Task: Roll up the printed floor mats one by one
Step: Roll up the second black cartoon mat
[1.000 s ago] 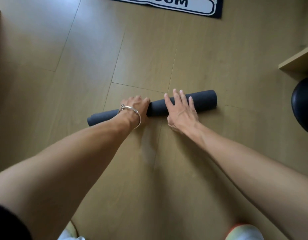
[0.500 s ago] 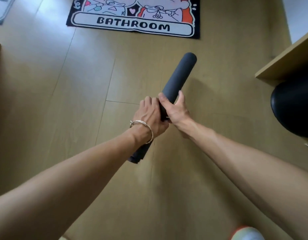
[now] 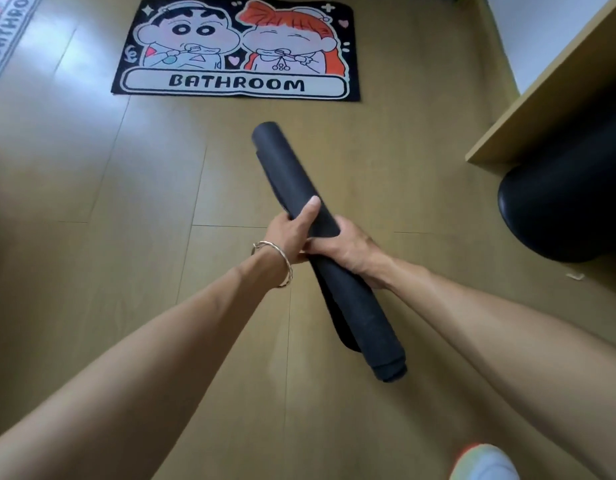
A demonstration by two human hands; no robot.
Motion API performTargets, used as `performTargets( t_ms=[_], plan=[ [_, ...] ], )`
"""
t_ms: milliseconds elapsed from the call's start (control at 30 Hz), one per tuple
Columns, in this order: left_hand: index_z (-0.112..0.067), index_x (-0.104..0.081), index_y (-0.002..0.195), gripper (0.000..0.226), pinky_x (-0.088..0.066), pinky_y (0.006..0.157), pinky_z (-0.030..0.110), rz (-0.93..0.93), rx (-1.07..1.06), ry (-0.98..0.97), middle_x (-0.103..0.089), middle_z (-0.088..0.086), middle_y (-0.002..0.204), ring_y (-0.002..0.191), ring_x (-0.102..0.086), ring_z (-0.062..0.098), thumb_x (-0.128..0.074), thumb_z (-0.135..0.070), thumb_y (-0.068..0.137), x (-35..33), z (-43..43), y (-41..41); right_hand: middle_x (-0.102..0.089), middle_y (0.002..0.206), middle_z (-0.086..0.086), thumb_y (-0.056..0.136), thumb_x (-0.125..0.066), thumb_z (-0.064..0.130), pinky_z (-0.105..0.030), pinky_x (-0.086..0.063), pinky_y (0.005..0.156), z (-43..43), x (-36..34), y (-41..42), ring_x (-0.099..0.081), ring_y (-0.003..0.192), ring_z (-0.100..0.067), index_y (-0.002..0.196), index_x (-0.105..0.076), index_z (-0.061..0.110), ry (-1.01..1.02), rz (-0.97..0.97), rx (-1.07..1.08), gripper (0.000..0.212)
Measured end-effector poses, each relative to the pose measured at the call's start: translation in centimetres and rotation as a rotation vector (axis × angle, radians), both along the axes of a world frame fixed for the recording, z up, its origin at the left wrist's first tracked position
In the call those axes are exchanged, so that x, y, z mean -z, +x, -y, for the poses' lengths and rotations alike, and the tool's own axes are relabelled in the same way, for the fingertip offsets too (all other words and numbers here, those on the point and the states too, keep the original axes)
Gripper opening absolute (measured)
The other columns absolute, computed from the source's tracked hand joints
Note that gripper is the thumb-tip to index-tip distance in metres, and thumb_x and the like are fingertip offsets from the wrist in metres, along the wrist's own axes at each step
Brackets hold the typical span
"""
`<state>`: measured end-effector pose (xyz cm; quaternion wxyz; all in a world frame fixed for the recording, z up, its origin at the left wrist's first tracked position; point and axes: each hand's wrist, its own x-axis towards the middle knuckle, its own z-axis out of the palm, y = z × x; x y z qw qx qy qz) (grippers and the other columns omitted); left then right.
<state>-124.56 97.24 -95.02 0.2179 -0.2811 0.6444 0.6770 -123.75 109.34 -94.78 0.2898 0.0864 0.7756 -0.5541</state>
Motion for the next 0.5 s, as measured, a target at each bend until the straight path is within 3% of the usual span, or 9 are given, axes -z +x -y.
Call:
performTargets(
  t_ms=[100,200,267,333,433,500],
  plan=[
    [-0.009,-0.057,0.114,0.045,-0.056,0.059,0.032,0.000,-0.068,-0.055,-0.067,0.007,0.104,0.081,-0.066,0.016,-0.067,-0.041,0.084,-0.5,-0.5,-0.2,-0.073,0.090,-0.001,0.067,-0.077,0.033,-0.036,-0.057,0.077,-0.3,0.1,0.3,-0.070,0.082,-0.018,0.103,-0.063,0.020,0.045,0.009,-0.091,0.041],
    [-0.010,-0.054,0.113,0.041,-0.059,0.067,0.044,0.021,-0.056,-0.048,-0.067,0.009,0.107,0.090,-0.066,0.022,-0.068,-0.036,0.084,-0.1,-1.9,0.0,-0.071,0.093,0.005,0.054,-0.076,0.048,-0.041,-0.056,0.081,-1.5,-0.4,0.7,-0.068,0.084,-0.015,0.108,-0.059,0.028,0.139,0.003,-0.125,0.059],
    [-0.016,-0.048,0.111,0.040,-0.057,0.077,0.050,0.011,-0.081,-0.071,-0.065,0.006,0.108,0.095,-0.065,0.024,-0.070,-0.034,0.083,0.1,-3.3,0.3,-0.063,0.107,0.008,0.054,-0.075,0.055,-0.038,-0.053,0.081,-2.5,-1.2,1.4,-0.064,0.092,-0.016,0.123,-0.045,0.034,0.310,-0.060,-0.157,0.078],
    [-0.019,-0.043,0.115,0.046,-0.055,0.081,0.050,-0.008,-0.074,-0.105,-0.062,0.003,0.106,0.094,-0.064,0.023,-0.072,-0.032,0.082,0.2,-5.3,0.3,-0.048,0.120,0.001,0.065,-0.073,0.046,-0.042,-0.050,0.086,-3.8,-1.4,2.0,-0.057,0.104,-0.024,0.140,-0.025,0.035,0.480,-0.120,-0.240,0.090],
    [-0.018,-0.037,0.119,0.058,-0.055,0.082,0.050,0.006,0.021,-0.134,-0.058,0.001,0.100,0.092,-0.062,0.024,-0.074,-0.034,0.079,0.7,-9.0,0.5,-0.037,0.127,-0.006,0.072,-0.071,0.034,-0.040,-0.047,0.087,-6.5,-0.6,3.3,-0.054,0.111,-0.033,0.147,-0.002,0.031,0.633,-0.073,-0.302,0.102],
    [-0.014,-0.035,0.120,0.061,-0.055,0.081,0.050,0.031,0.087,-0.133,-0.058,0.006,0.106,0.094,-0.062,0.028,-0.073,-0.038,0.078,1.5,-11.9,0.9,-0.034,0.132,-0.007,0.078,-0.069,0.036,-0.040,-0.042,0.087,-8.7,0.2,4.2,-0.051,0.115,-0.033,0.150,0.002,0.027,0.736,-0.046,-0.246,0.101]
  ],
)
